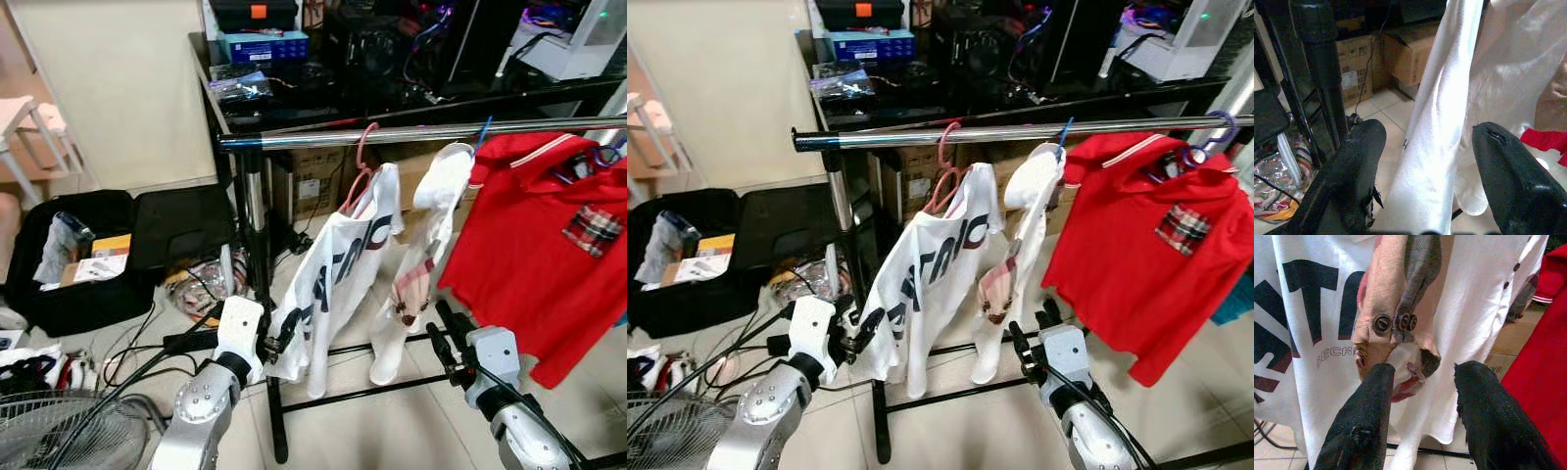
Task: Hang hanger
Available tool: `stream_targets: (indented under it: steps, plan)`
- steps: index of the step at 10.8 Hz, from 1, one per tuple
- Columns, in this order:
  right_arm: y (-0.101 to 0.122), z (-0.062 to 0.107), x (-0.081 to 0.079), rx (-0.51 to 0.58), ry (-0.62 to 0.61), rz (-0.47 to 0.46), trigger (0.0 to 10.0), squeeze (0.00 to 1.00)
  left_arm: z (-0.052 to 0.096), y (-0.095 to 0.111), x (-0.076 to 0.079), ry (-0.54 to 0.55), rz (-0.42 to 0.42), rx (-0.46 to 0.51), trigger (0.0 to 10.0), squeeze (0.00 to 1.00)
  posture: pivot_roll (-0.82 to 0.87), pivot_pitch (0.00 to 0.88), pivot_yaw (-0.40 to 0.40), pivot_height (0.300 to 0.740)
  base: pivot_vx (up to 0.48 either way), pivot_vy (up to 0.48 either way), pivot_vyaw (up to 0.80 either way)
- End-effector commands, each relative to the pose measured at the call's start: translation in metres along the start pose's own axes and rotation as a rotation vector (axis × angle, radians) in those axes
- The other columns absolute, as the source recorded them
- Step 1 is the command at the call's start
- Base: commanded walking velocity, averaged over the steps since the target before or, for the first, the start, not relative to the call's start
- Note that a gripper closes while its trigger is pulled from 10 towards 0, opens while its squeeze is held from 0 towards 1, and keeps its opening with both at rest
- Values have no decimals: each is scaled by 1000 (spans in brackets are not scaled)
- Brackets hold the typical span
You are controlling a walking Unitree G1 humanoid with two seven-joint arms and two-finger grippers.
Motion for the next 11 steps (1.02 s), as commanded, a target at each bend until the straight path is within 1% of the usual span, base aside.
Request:
stream_targets:
  steps: [1, 3, 4, 5, 6, 7, 9, 10, 11]
  plan:
    - [-5, 6, 0, -7, -4, -9, 10000, 0, 2, -3, 1, 9, -4, -4, 10000, 0, 107, 84, -35, 740, 0, 0, 0]
    - [-1, 10, -4, 22, 9, -33, 10000, 0, 3, 0, 1, 19, -14, 18, 10000, 0, 106, 83, -36, 740, 0, 0, 0]
    - [5, 15, 1, 52, -16, -37, 10000, 0, 5, 10, -7, 69, 0, 77, 10000, 0, 101, 85, -35, 740, 0, 0, 0]
    - [9, 18, 4, 73, -30, -41, 10000, 0, 7, 21, -13, 114, 54, 133, 10000, 0, 99, 88, -35, 740, 0, 0, 0]
    - [9, 18, 3, 77, -27, -42, 10000, 0, 7, 19, -11, 105, 53, 129, 10000, 0, 98, 89, -39, 740, 0, 0, 0]
    - [14, 16, -1, 96, 9, -28, 10000, 0, 2, 18, -6, 72, 64, 110, 10000, 0, 98, 90, -42, 740, 0, 0, 0]
    - [28, 12, 3, 130, 25, -15, 10000, 0, 0, 29, -9, 73, 85, 131, 10000, 0, 99, 91, -47, 740, 0, 0, 0]
    - [51, 11, 3, 189, 25, -29, 10000, 0, 0, 40, -8, 75, 100, 146, 10000, 0, 102, 91, -51, 740, 0, 0, 0]
    - [49, 13, -4, 186, 36, -41, 10000, 0, 0, 38, -6, 77, 149, 137, 10000, 0, 105, 93, -54, 740, 0, 0, 0]
Point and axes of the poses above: a point about 5 cm out from each wrist's last joint towards the gripper, its own z axis pointing back from the gripper into the wrist, its own y axis along the axis of the wrist's last joint, x = y × z, the point moved 4 cm from there along -z, pointing out of the wrist towards the gripper, and after that the axes turned 2 degrees about -z, right-handed, at the moved point
